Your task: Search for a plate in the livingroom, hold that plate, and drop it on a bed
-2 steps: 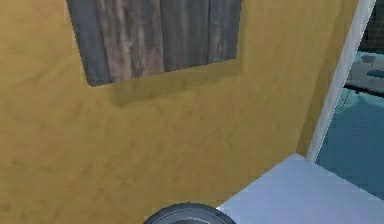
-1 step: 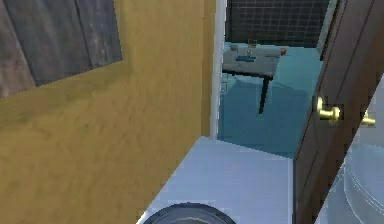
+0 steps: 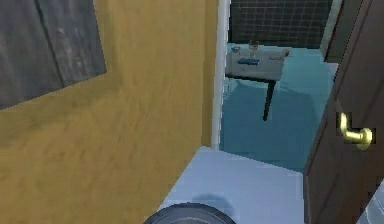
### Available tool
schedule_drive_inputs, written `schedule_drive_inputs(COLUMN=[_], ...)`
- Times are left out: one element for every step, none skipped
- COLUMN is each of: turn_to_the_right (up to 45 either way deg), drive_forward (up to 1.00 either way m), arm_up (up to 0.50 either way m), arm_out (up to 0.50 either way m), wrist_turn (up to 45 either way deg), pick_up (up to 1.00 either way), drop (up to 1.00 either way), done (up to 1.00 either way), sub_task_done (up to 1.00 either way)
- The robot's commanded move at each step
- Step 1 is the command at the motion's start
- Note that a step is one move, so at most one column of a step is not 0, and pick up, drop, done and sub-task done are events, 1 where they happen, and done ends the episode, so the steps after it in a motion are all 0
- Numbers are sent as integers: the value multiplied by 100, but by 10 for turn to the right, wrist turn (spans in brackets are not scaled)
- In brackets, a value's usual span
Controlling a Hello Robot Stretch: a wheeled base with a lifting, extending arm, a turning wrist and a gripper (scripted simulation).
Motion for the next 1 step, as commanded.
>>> schedule_drive_inputs(turn_to_the_right=[60], drive_forward=[0], arm_up=[0], arm_out=[0], wrist_turn=[0], pick_up=[0], drop=[0], done=[0], sub_task_done=[0])
